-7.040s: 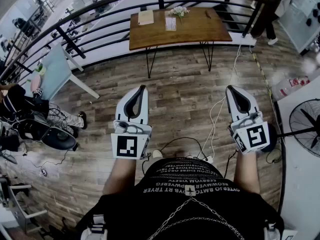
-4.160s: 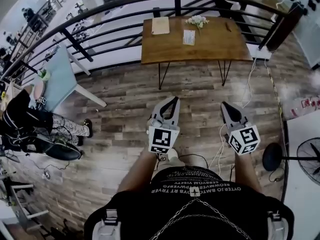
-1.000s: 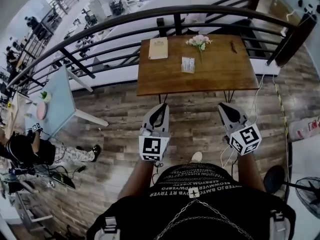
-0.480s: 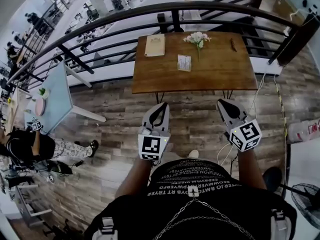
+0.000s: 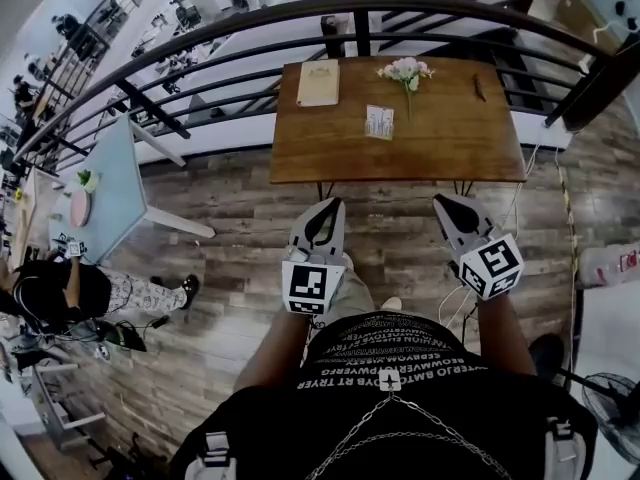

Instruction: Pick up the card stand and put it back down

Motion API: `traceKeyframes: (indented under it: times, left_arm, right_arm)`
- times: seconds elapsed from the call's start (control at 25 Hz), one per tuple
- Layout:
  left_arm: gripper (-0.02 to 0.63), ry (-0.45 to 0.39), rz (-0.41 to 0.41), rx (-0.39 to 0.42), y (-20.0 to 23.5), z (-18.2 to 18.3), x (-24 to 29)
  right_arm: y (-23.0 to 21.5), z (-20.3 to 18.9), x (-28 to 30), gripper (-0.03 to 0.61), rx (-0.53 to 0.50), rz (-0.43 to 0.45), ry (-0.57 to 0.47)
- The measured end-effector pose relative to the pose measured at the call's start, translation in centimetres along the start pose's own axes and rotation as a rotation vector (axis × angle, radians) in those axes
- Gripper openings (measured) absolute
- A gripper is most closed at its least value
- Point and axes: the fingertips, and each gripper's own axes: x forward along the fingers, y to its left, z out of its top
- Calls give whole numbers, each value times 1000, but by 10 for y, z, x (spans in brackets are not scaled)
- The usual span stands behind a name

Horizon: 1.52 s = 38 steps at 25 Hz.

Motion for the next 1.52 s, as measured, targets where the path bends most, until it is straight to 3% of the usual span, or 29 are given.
traceKeyframes:
  times: [0.28,0.76,1.04,1.52]
  left_arm:
    - [28,-32,-29,42,28,17,38]
    - [28,11,-37,13,84,5,89]
    - [28,-13,-49,-3,110,12,119]
    - [28,-38,-154,10,139,27,165]
  right_arm:
    - [-30,19,26,14,-11,-69,-18]
    - [-55,33,95,14,-11,-69,16]
    - [-72,45,114,14,-25,-106,31]
    - [-89,61,141,14,-11,-202,38]
